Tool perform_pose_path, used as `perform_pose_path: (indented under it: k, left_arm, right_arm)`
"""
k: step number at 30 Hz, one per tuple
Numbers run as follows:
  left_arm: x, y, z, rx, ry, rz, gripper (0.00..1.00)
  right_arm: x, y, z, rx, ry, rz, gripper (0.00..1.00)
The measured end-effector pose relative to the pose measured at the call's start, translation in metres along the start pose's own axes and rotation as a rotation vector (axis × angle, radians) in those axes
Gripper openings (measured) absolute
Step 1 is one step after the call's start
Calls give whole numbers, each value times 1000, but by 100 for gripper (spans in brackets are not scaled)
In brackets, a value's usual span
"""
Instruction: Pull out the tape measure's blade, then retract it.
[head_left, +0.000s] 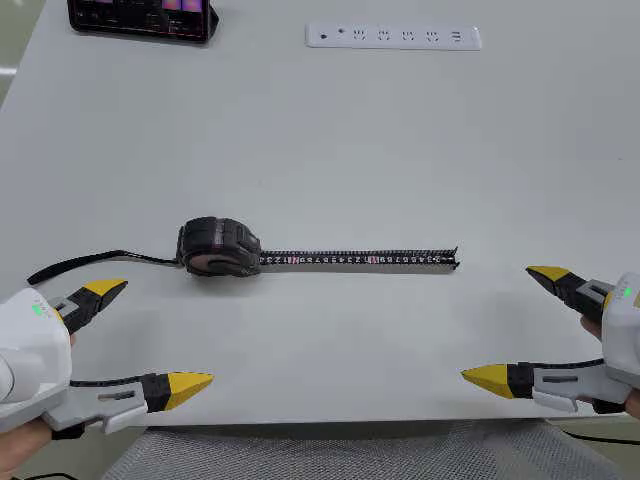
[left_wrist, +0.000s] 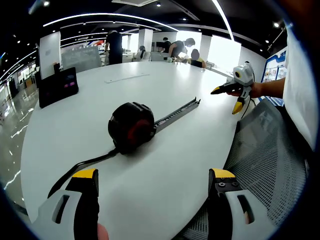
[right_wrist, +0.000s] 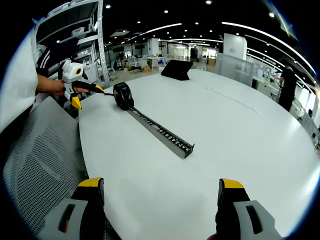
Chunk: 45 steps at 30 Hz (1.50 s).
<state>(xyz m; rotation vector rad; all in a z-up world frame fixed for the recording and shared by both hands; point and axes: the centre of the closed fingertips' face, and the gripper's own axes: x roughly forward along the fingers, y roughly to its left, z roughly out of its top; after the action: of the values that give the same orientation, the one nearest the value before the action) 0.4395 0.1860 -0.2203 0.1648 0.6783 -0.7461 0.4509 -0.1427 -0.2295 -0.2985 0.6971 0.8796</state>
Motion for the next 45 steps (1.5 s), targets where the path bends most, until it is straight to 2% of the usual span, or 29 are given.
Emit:
perform_pose_path:
  k: [5, 22, 37, 45]
  left_arm:
    - [1, -1, -4, -2, 11, -3, 88]
    - [-1, -1, -3, -12, 8, -10, 90]
    - [-4, 1, -1, -17, -4, 3, 95]
    - [-4, 1, -4, -5, 10, 1, 99]
  right_arm:
    - [1, 1, -1, 15, -1, 2, 95]
    - [-3, 4, -1, 14, 7, 7, 99]
    - [-7, 6, 1, 17, 6, 4, 99]
    - [-7, 9, 1, 13, 10, 5, 99]
